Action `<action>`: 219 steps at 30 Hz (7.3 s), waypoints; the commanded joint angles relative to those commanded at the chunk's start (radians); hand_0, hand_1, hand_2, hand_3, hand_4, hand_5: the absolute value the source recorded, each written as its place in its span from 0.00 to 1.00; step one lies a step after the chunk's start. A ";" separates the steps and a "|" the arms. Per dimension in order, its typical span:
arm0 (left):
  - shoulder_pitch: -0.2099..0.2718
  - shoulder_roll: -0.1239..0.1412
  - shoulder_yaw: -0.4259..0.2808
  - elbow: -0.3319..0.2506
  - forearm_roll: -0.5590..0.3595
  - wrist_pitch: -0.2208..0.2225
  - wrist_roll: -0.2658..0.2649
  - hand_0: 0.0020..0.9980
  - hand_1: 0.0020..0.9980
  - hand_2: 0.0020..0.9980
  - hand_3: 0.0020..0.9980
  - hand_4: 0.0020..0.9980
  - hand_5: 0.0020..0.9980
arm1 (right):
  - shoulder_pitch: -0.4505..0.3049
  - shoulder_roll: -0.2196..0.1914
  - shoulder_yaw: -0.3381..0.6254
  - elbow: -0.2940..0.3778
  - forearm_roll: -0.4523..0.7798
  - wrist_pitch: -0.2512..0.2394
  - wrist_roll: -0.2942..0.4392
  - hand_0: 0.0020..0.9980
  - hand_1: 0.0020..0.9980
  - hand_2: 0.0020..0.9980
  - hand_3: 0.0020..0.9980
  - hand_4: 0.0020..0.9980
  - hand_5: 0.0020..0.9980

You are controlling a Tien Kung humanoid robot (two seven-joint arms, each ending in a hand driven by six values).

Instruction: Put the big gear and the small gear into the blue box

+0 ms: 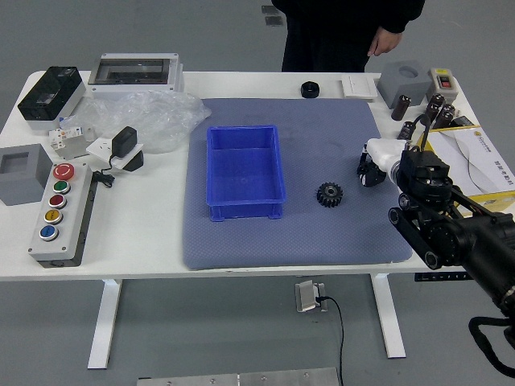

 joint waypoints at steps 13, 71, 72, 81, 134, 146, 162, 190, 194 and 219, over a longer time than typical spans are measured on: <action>-0.001 0.002 0.001 0.000 -0.002 0.000 0.000 0.83 0.79 0.78 0.76 0.67 0.37 | 0.006 -0.010 0.009 0.013 0.000 -0.016 0.000 0.57 0.46 0.48 0.54 0.56 0.11; 0.001 0.016 -0.010 0.000 0.000 -0.001 0.005 0.83 0.79 0.78 0.76 0.67 0.38 | 0.081 0.160 -0.146 0.411 0.004 0.082 -0.021 0.60 0.53 0.66 0.87 0.83 0.43; 0.001 0.016 -0.010 0.000 0.001 -0.001 0.005 0.83 0.79 0.78 0.76 0.67 0.38 | 0.082 0.160 -0.145 0.409 0.006 0.084 -0.021 0.62 0.57 0.72 0.91 0.85 0.46; 0.001 0.015 -0.011 0.000 0.001 -0.001 0.006 0.83 0.79 0.78 0.76 0.67 0.38 | 0.080 0.147 -0.132 0.415 0.010 0.099 -0.022 0.63 0.59 0.74 0.91 0.86 0.47; -0.001 0.020 -0.015 0.000 -0.006 0.004 0.003 0.83 0.79 0.78 0.76 0.67 0.38 | -0.062 -0.106 -0.175 0.407 0.045 0.187 -0.036 0.66 0.61 0.72 0.71 0.81 0.39; -0.007 0.019 -0.013 0.000 -0.008 0.004 0.002 0.83 0.79 0.78 0.76 0.67 0.37 | -0.065 -0.092 -0.182 0.378 0.044 0.181 -0.035 0.66 0.60 0.71 0.71 0.81 0.39; -0.011 0.018 -0.013 0.000 -0.007 0.004 0.002 0.83 0.79 0.78 0.76 0.67 0.37 | -0.066 -0.079 -0.188 0.347 0.046 0.167 -0.033 0.64 0.57 0.66 0.65 0.68 0.38; -0.010 0.020 -0.013 0.000 -0.003 0.003 0.002 0.83 0.79 0.78 0.76 0.67 0.38 | -0.059 -0.083 -0.188 0.344 0.052 0.112 -0.035 0.59 0.48 0.52 0.60 0.46 0.37; -0.010 0.022 -0.013 0.000 -0.006 0.004 0.002 0.83 0.79 0.78 0.76 0.67 0.38 | -0.051 -0.090 -0.178 0.355 0.047 0.113 -0.037 0.58 0.48 0.52 0.60 0.44 0.37; -0.008 0.033 -0.018 0.000 -0.005 0.004 0.003 0.83 0.79 0.78 0.76 0.67 0.38 | 0.107 -0.090 -0.160 0.513 0.036 0.156 -0.058 0.58 0.48 0.52 0.60 0.44 0.35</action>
